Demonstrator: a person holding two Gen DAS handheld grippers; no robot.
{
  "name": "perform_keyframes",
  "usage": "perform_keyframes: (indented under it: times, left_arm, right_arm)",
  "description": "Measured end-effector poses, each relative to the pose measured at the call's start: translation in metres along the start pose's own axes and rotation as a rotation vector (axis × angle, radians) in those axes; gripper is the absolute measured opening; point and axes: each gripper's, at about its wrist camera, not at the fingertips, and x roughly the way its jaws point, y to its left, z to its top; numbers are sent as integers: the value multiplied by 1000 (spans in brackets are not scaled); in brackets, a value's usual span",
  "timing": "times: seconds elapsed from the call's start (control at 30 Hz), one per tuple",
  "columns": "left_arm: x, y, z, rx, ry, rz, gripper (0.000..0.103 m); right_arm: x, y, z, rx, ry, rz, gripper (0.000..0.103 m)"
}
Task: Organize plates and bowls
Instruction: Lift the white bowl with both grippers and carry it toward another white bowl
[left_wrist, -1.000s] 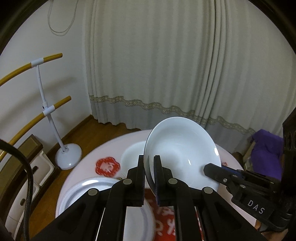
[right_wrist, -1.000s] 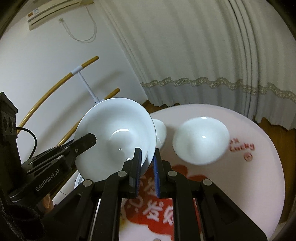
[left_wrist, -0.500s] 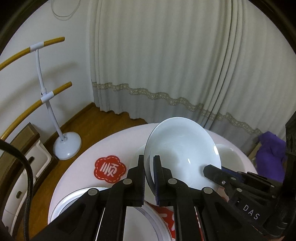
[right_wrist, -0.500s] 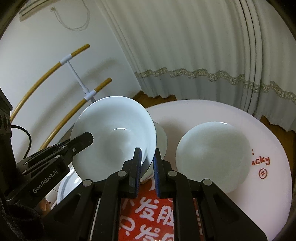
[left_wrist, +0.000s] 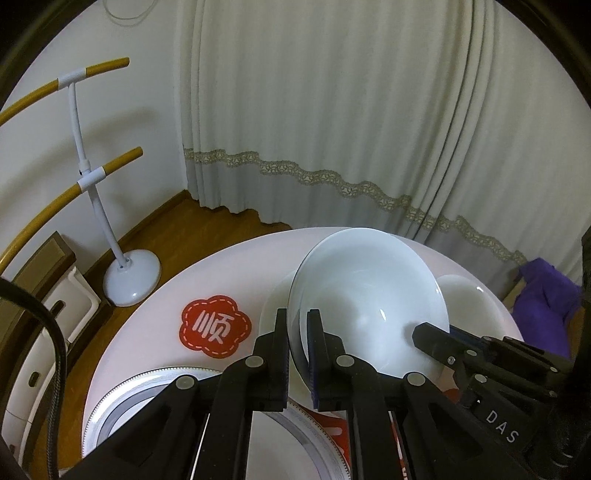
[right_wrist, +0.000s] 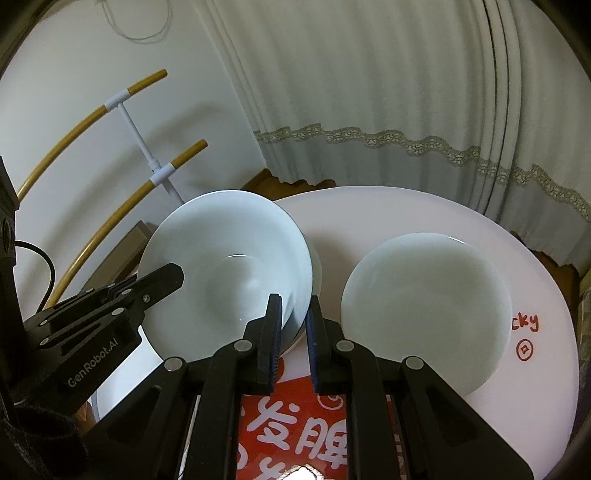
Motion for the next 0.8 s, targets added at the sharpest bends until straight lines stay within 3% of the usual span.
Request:
perform_keyframes:
  times: [0.23,0.8]
  left_arm:
    - [9,5,-1,-1,3,-5,6]
    - [6,4,-11,21,-5,4,5]
  right_arm:
    - [2,8,-1,-44,7,-98,13]
    - [8,4,-4,24,45,-96,17]
